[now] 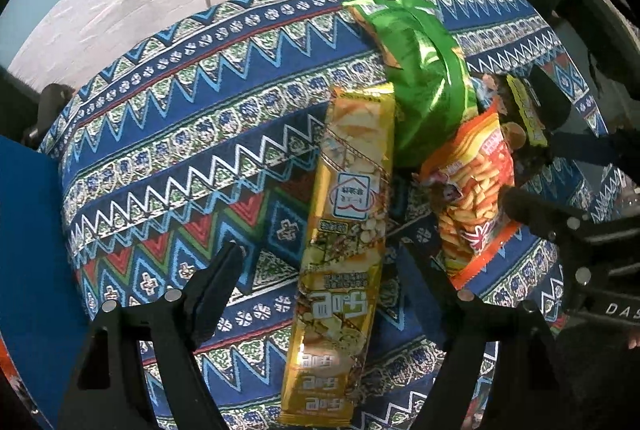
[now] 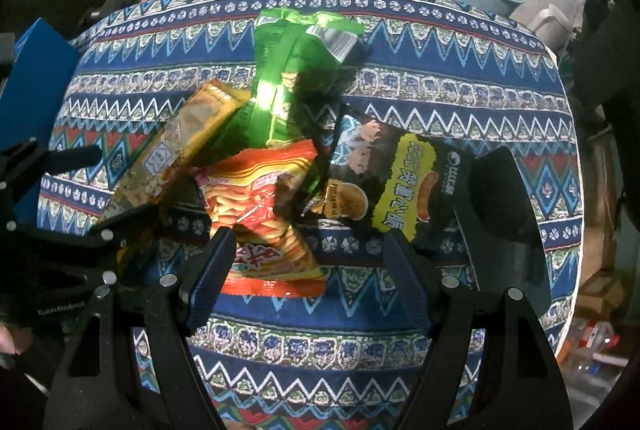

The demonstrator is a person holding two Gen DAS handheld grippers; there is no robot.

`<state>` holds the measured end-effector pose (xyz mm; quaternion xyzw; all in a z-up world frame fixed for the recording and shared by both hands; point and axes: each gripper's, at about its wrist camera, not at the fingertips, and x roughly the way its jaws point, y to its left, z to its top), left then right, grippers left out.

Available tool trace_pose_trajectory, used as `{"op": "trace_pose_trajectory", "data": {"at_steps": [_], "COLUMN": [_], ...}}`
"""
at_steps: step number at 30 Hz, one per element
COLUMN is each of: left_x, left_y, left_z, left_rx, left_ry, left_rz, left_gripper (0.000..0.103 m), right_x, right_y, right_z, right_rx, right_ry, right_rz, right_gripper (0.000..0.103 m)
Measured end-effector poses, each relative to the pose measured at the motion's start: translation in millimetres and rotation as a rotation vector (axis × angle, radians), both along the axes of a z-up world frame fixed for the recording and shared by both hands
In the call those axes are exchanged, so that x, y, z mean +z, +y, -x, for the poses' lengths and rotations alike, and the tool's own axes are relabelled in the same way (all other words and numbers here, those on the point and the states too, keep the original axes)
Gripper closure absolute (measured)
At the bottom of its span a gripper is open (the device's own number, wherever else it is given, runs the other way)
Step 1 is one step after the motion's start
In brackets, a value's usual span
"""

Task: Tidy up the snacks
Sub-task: 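Grasp the yellow biscuit stick with the left tool while the right tool grasps the red-orange chip bag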

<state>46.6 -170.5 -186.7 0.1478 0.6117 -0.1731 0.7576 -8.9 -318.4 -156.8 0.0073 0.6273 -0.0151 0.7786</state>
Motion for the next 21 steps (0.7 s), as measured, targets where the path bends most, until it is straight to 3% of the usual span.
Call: {"op": "trace_pose_trajectory", "data": {"at_steps": [6,8,10,11,16,21], "left_x": [-20,-26,-31,-31,-29,-28], "left_y": [-5,-5,-3,-2,4,15], "left_z": [7,8,9,10,12,12], "left_rx": [-0.016,-0.013,-0.011,-0.011,0.000,0.031], "left_ry": [-0.002,0.003,0.026,0.027,0.005,-0.004], "left_rz": [-0.051,-0.050,-0.025,-0.024,-0.030,-0.036], "left_gripper": [0.023,0.035,0.059,0.063,0.071,0.071], "right_x": [-7,-10,-13,-15,-20,-26], "right_y": [4,7,8,9,16,26], "right_z": [-2,-3,-5,-5,-9,-11], "right_rx": [0.024,0.031,0.033,0.035,0.048,0.031], "right_ry": [0.016,0.018,0.016,0.016,0.018,0.027], "right_rz": [0.001,-0.004,-0.016,-0.022,-0.038,-0.074], "right_gripper": [0.027,0.027,0.027,0.027,0.027,0.027]}}
